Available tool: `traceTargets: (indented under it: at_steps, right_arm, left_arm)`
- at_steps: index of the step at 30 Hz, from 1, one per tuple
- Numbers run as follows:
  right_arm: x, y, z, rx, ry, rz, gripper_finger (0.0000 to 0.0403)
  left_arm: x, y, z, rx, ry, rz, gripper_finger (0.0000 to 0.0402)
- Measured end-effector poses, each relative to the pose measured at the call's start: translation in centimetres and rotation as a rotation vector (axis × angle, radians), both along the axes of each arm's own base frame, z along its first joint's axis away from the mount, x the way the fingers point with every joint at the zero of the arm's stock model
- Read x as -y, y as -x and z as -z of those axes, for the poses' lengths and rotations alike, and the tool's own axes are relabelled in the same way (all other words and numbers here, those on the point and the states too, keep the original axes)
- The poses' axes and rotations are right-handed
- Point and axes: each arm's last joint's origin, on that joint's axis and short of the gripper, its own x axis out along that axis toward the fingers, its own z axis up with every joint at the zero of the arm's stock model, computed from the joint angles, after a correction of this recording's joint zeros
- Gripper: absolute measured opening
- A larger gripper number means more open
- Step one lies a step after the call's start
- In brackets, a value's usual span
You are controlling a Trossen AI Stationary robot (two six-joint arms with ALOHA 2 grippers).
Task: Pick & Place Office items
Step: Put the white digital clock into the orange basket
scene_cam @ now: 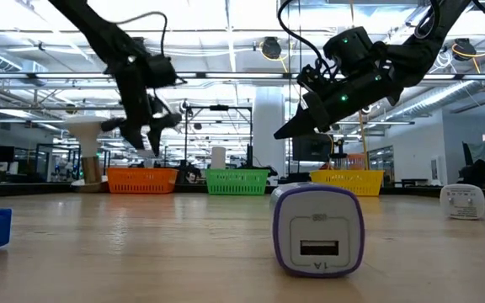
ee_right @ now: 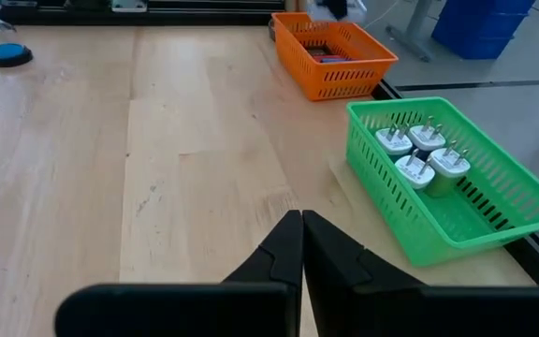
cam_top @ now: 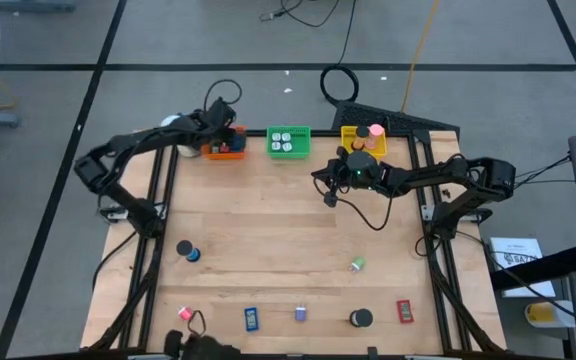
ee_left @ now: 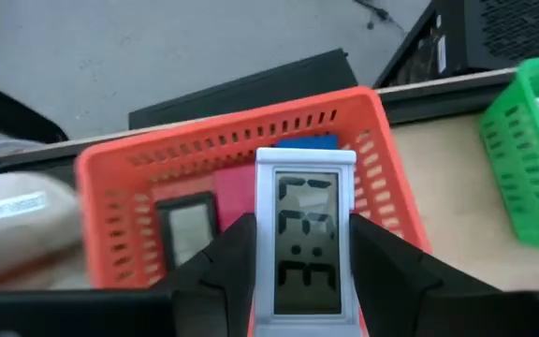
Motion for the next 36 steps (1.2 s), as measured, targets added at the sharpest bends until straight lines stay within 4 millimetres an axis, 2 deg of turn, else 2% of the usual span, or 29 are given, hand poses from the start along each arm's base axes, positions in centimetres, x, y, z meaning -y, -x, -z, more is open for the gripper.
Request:
traceTargets:
  at_steps: [6, 20, 36]
  right_arm:
    - [0.0, 0.0, 0.0, 0.000, 0.000, 0.000, 0.0001]
    - [0.0, 0.0, 0.0, 0.002, 0.001, 0.000, 0.0001]
    - [0.0, 0.0, 0.0, 0.004, -0.001, -0.001, 0.0001]
  left_arm:
    - [-1.8, 0.3, 2.8, -0.029, 0.055, -0.069, 0.0146]
    - [-3.4, 0.4, 5.5, -0.021, 0.088, -0.177, 0.0147]
    - [-3.6, 0.0, 5.7, 0.017, 0.090, -0.148, 0.0157]
